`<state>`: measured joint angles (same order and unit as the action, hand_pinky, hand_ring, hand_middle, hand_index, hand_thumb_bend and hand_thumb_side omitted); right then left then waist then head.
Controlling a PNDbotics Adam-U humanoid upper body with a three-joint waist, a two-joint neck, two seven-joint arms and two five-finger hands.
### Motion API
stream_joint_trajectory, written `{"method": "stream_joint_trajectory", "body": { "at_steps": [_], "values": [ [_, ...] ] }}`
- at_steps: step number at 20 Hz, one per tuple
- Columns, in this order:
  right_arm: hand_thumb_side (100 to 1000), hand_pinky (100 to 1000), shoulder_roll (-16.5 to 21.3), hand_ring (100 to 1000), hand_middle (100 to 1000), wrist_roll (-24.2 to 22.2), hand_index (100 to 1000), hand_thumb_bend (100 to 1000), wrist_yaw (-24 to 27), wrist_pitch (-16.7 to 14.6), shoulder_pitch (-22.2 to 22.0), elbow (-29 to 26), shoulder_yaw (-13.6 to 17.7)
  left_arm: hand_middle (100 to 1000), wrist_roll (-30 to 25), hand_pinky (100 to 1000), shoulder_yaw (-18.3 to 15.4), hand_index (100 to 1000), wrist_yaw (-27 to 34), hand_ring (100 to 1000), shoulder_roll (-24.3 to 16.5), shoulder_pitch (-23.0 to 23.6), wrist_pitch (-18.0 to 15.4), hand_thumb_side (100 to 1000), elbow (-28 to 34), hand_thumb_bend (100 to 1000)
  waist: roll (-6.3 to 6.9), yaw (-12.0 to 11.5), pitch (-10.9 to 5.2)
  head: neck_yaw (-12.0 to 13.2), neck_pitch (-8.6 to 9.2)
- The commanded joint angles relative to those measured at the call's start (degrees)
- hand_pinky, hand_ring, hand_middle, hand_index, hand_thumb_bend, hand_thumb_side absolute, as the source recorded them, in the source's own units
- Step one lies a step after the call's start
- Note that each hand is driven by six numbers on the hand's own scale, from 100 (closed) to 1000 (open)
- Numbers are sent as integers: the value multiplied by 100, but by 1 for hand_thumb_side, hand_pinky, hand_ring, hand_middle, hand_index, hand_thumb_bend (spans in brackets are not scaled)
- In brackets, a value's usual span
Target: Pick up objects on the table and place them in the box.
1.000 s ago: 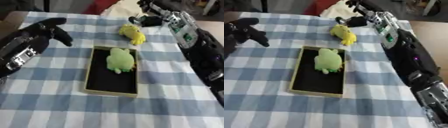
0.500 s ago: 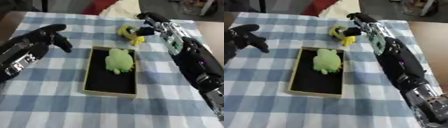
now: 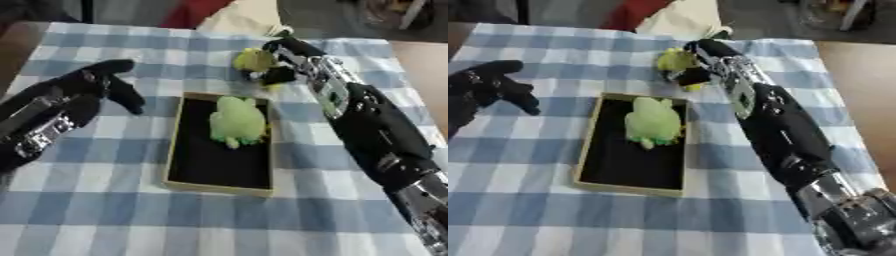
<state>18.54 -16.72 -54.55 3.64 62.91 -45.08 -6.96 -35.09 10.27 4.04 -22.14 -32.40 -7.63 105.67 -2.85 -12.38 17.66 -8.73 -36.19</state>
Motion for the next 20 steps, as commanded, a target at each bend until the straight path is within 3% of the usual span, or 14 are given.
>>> {"method": "stream_joint_trajectory", "body": {
  "at_steps": [1,5,6,11,15,20],
  "values": [
    [647,834,43,806,832,38,906,300,-152,24,65,1,35,691,-24,975,-9,994,-16,710,-10,-49,0,941,53,108,39,-7,-96,-25,58],
    [577,811,41,744,696,389,765,207,-281,5,37,-39,62,691,-45,975,7,995,-33,709,2,-34,5,947,43,109,41,-9,-87,-33,63],
    [553,803,49,721,630,539,715,189,-308,1,30,-61,70,691,-46,975,7,995,-35,709,1,-32,4,948,42,108,41,-8,-86,-32,64],
    [465,767,127,627,466,1461,556,107,-333,37,20,-239,88,690,-41,976,4,995,-47,708,-5,-1,7,952,25,110,39,14,-92,-26,72],
    [447,757,265,609,446,2031,538,100,-132,57,30,-523,27,690,-18,976,-31,995,-53,708,-25,37,4,947,21,108,31,63,-112,-3,71],
    [440,757,451,608,445,2113,537,100,231,58,14,-954,-129,690,37,976,-83,995,-58,708,-56,79,1,945,29,108,23,123,-134,17,83]
  ]
}}
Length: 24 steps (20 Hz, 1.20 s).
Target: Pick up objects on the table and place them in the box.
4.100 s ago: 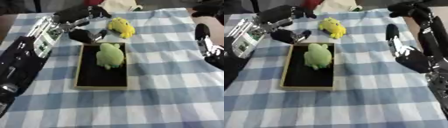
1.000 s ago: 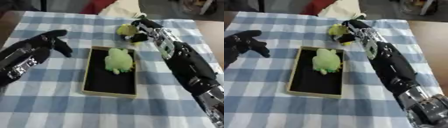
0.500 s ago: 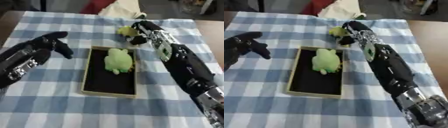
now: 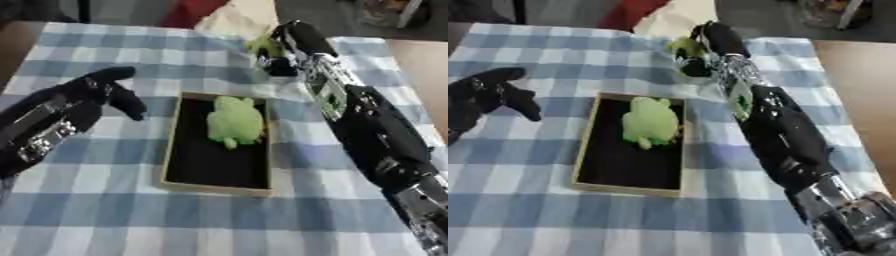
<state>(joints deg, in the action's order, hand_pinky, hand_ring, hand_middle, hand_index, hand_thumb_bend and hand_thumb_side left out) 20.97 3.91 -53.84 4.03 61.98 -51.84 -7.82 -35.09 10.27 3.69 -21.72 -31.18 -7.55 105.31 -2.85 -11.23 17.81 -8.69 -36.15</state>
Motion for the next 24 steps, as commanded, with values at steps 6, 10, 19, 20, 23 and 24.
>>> {"method": "stream_joint_trajectory", "body": {
  "at_steps": [6,10,19,20,23,24],
  "values": [
    [436,759,624,611,450,-62,543,100,607,-347,-5,-973,-606,688,346,973,-381,993,-57,703,-169,99,18,921,16,103,33,241,-207,143,71],
    [443,759,961,612,452,-266,544,102,962,-701,-268,-1549,-908,687,627,974,-544,994,-89,701,-214,178,77,923,-69,100,53,360,-227,212,56],
    [489,767,1278,624,470,-1031,565,100,1697,-1328,-843,-2865,-1647,691,1035,994,-644,999,-157,701,-226,209,248,939,-300,100,73,504,-270,255,37],
    [490,767,1251,625,470,-1124,566,100,1724,-1321,-894,-3017,-1721,692,1031,994,-640,999,-163,701,-219,208,250,940,-312,100,76,510,-271,255,44],
    [507,768,1149,627,471,-1391,568,100,1775,-1203,-1034,-3451,-1915,692,999,994,-610,999,-184,702,-213,197,255,949,-344,100,86,512,-272,263,45],
    [508,768,1121,628,472,-1477,569,100,1788,-1147,-1074,-3591,-1995,692,978,994,-594,999,-187,702,-215,191,252,949,-351,100,88,511,-271,261,45]
  ]
}}
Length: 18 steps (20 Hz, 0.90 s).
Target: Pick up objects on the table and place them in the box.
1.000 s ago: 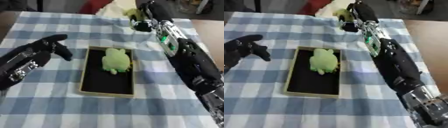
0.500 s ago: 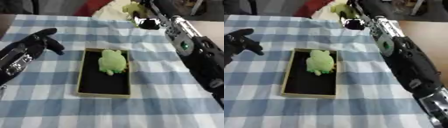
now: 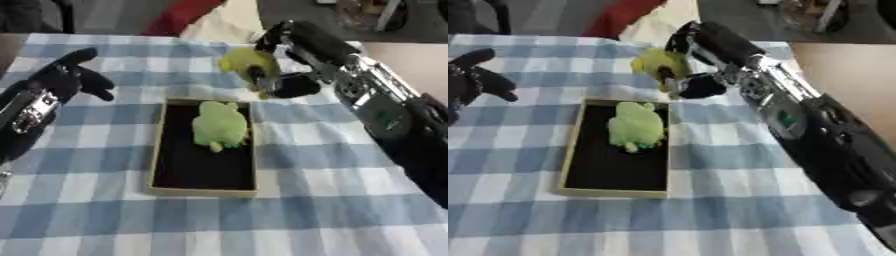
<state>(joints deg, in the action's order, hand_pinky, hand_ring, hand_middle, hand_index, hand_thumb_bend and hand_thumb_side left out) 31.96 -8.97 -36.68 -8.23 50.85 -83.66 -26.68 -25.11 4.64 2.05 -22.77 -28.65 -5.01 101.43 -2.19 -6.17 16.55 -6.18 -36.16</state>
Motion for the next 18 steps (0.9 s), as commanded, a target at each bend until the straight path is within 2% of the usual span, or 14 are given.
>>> {"method": "stream_joint_trajectory", "body": {
  "at_steps": [1,5,8,15,18],
  "values": [
    [513,769,-10,629,472,-279,570,100,85,149,0,-555,-184,692,-43,995,-16,1000,-29,702,-111,-68,-6,953,32,100,22,4,-143,7,47],
    [519,769,-152,630,473,-616,571,100,29,465,-146,-1064,-402,694,-126,997,34,1000,-61,703,-99,-79,-14,962,6,100,24,7,-130,2,47],
    [526,769,-322,631,474,-875,573,100,-64,650,-218,-1212,-498,695,-193,999,75,1000,-79,704,-87,-94,-26,967,-8,100,27,15,-117,-4,38],
    [547,769,-777,637,488,-1471,589,100,-518,621,-377,-923,-541,699,-302,1000,132,1000,-111,707,-55,-106,-44,977,-35,100,36,23,-91,-20,30],
    [581,772,-909,627,526,-1519,608,132,-773,602,-425,-659,-502,700,-343,1000,158,1000,-120,707,-47,-109,-53,980,-40,100,45,15,-87,-25,36]
  ]
}}
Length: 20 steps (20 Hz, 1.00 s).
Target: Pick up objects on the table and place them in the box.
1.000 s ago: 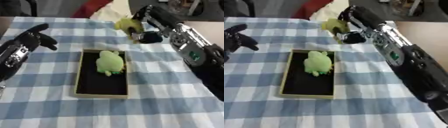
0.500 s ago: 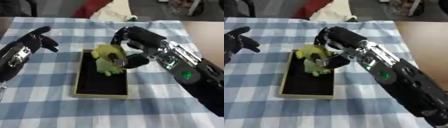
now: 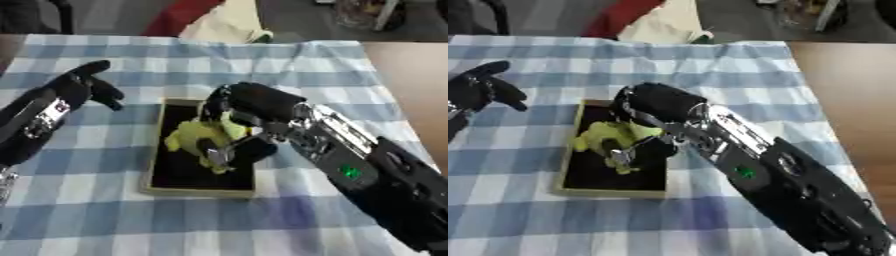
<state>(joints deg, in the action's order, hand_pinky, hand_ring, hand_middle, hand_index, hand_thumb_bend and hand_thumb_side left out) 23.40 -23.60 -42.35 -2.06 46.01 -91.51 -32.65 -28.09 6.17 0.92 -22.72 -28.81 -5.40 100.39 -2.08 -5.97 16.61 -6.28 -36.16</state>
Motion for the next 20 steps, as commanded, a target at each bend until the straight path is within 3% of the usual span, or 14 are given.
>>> {"method": "stream_joint_trajectory", "body": {
  "at_steps": [1,4,8,14,20],
  "values": [
    [586,772,-82,628,534,-24,618,138,-295,-9,52,203,109,700,-54,1000,11,1000,-9,707,-49,-93,-17,980,62,100,35,-7,-93,-18,36],
    [654,798,-110,700,704,135,845,208,-558,45,68,310,167,702,-85,1000,27,1000,-20,709,-50,-88,-24,984,57,100,39,-3,-93,-16,33],
    [706,839,-112,791,878,381,964,292,-902,165,50,292,226,703,-108,1000,28,1000,-26,710,-39,-89,-28,983,53,100,41,9,-90,-5,33],
    [705,853,79,809,921,502,971,308,-1091,263,-1,-56,386,704,-117,1000,17,1000,-31,711,-41,-71,-34,981,57,100,50,43,-94,15,31],
    [661,849,639,782,866,853,937,242,-682,604,-180,-811,1019,703,-44,1000,-40,1000,5,711,-40,-31,-29,973,70,100,59,143,-111,93,24]
  ]
}}
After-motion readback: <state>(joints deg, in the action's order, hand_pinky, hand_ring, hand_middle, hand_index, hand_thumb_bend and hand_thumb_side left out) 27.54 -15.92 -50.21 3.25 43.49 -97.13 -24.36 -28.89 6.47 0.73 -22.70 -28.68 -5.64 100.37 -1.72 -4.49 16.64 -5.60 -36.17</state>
